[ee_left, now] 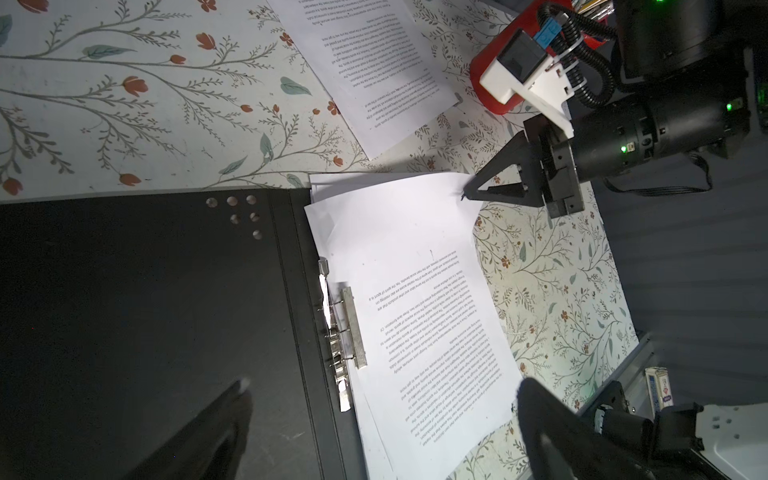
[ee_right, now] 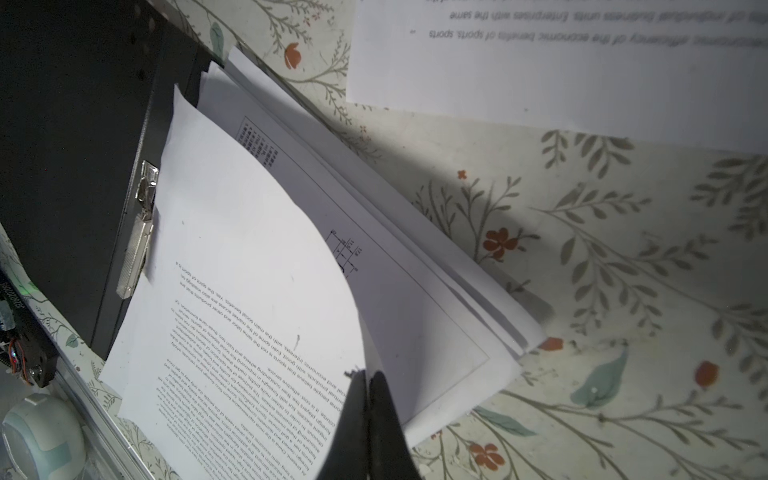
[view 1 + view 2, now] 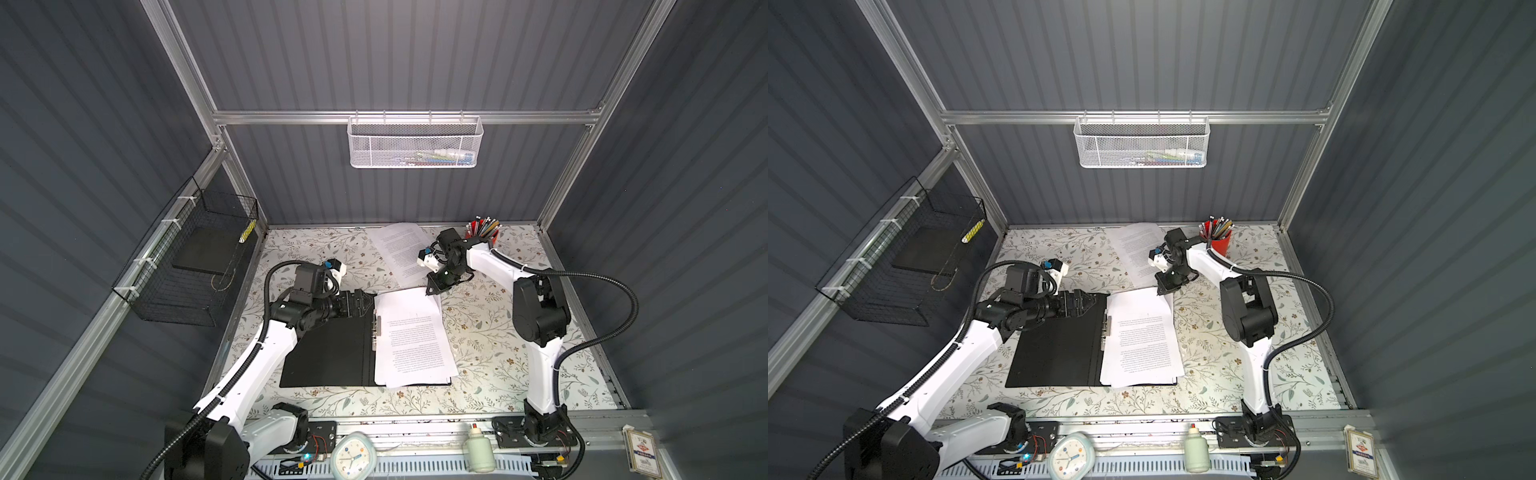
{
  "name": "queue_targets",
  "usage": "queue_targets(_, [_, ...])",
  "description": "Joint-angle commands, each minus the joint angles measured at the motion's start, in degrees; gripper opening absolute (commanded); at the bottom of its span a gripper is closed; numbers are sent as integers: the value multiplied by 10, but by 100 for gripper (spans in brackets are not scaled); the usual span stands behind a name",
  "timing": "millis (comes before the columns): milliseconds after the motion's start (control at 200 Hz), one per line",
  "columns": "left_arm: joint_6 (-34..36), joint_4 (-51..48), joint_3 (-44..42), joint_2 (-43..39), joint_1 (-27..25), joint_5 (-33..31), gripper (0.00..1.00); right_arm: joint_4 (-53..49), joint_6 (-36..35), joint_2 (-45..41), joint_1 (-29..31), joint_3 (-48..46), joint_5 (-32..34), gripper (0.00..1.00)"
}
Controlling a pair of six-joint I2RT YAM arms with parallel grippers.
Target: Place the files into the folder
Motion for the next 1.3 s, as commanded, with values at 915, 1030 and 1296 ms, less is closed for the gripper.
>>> queue_targets(915, [3,-5,8,1,3,18,100,-11,92,29,-15,7,-1,0])
queue_targets(1030, [4,-4,7,0,3,20,100,-12,105,32,-16,9,-6,0])
queue_targets(1296, [3,-3,6,-5,3,21,100,-5,128,24,-15,1,-7,8])
